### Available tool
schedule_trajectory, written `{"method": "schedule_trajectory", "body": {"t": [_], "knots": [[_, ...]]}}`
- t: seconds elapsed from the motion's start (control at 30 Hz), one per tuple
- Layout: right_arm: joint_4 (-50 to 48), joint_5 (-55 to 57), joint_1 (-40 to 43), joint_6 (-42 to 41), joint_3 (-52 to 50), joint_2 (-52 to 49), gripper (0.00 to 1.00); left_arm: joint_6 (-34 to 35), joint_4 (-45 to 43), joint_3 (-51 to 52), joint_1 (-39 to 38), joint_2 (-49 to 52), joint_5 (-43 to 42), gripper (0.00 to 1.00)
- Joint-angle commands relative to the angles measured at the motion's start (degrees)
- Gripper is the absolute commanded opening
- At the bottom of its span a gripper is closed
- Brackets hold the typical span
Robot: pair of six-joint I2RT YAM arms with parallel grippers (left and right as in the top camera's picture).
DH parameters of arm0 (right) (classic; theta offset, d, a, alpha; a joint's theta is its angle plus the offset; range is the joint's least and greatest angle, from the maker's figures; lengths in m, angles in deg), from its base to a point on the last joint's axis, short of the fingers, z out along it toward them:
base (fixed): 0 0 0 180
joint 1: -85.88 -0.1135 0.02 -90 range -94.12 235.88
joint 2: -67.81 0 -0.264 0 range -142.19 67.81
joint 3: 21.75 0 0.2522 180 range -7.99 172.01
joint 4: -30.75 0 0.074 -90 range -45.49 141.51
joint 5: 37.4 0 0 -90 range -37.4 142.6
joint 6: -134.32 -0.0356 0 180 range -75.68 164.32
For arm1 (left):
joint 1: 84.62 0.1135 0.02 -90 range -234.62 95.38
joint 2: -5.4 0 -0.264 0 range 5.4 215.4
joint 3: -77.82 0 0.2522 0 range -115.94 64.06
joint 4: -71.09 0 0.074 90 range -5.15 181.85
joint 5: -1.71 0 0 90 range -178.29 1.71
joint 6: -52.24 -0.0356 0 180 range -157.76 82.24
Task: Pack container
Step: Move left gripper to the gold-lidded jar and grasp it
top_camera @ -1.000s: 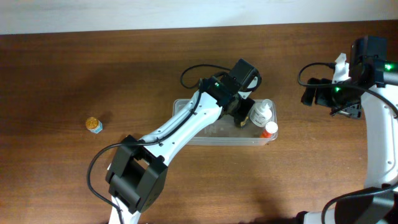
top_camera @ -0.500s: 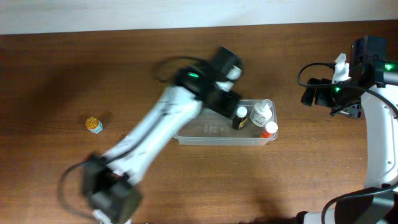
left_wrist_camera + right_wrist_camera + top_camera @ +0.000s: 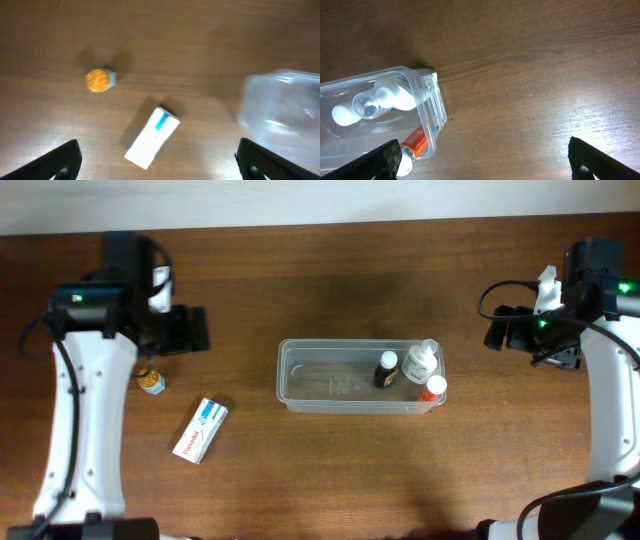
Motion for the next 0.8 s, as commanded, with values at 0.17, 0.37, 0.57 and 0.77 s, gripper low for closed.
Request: {"method": "schedule_trajectory", "body": {"t": [0.17, 0.37, 0.57, 0.77], "knots": [[0.2, -0.5, 0.2, 0.4, -0.4, -0.2, 0.98, 0.3, -13.4, 16.5, 14.5, 2.5, -6.1, 0.99], [0.2, -0.5, 0.2, 0.4, -0.4, -0.2, 0.98, -1.9, -17.3, 19.1, 16.7, 10.6, -6.6, 0.99], [0.3, -0.5, 0.2, 0.4, -0.4, -0.2, 0.98, -1.9, -21.7, 19.1, 16.7, 18.7, -6.5, 0.99], [0.4, -0.5, 0.2, 0.4, -0.4, -0.2, 0.98, -1.9, -26.2, 19.1, 16.7, 23.0, -6.4, 0.96]]}}
